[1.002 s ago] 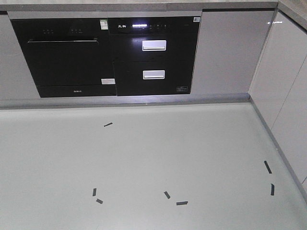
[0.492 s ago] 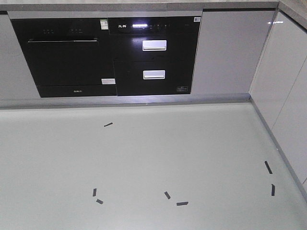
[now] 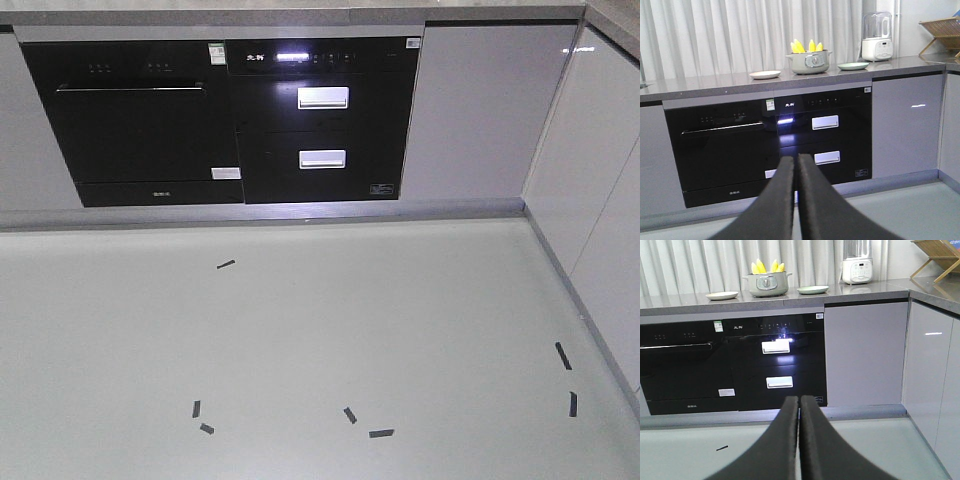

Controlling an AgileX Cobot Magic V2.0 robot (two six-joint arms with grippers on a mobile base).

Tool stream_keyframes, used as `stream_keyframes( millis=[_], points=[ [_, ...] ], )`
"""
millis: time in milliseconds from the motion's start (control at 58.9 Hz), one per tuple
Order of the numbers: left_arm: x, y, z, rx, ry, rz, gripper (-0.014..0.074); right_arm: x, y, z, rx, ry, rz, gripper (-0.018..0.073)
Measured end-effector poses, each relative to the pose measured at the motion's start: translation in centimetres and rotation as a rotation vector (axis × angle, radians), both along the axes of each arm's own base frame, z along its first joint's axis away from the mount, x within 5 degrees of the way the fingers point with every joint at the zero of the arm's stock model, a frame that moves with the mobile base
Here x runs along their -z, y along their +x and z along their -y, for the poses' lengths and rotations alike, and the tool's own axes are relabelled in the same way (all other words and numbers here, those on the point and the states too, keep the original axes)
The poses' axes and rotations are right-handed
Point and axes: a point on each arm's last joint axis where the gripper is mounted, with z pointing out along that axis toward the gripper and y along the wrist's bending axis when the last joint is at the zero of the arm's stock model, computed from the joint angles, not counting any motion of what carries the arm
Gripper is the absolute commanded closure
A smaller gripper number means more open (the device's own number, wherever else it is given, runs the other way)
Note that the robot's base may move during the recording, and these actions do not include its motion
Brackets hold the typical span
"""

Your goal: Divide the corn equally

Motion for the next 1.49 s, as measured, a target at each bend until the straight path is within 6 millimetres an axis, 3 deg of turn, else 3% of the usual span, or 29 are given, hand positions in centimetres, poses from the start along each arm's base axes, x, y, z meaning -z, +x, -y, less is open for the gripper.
stream_keyframes(
  millis=[1494],
  points=[
    [0.00, 0.00, 0.00, 0.000, 0.000, 0.000, 0.0602, 0.00, 0.00, 0.00, 0.000, 0.000, 0.000, 0.0561]
  ],
)
